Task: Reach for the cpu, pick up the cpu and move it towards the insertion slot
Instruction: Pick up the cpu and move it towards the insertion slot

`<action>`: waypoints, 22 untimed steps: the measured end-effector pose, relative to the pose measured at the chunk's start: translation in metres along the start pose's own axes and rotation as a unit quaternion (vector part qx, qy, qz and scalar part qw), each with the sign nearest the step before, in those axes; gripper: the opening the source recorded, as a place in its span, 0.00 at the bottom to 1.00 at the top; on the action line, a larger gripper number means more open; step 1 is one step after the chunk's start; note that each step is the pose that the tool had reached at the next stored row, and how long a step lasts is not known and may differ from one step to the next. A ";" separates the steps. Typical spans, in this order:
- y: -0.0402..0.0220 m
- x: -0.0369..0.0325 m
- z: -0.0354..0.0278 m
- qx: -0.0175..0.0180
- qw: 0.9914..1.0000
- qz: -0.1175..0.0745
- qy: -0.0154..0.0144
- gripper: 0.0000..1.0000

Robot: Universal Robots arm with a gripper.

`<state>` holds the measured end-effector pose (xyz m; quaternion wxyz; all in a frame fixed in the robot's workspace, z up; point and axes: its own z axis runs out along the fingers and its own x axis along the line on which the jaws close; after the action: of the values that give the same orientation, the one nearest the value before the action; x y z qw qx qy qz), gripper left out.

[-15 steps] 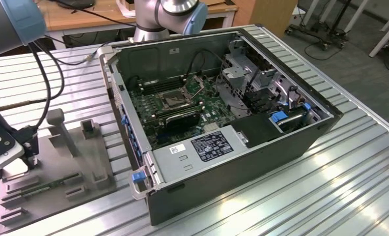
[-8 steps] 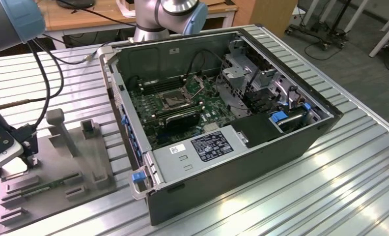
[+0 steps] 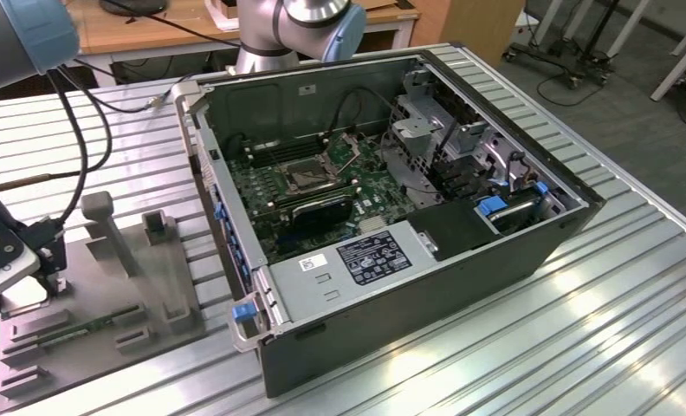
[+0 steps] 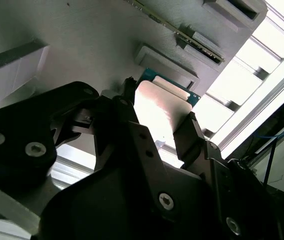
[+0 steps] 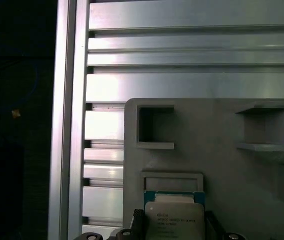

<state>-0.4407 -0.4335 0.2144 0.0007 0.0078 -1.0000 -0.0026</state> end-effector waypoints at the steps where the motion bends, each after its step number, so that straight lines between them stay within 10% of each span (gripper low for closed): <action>1: 0.0000 0.0000 -0.0011 0.000 1.000 0.000 0.000 0.55; 22: 0.0001 0.0000 -0.0125 0.000 1.000 0.000 0.000 0.55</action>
<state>-0.4407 -0.4334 0.2269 0.0006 0.0078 -1.0000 -0.0026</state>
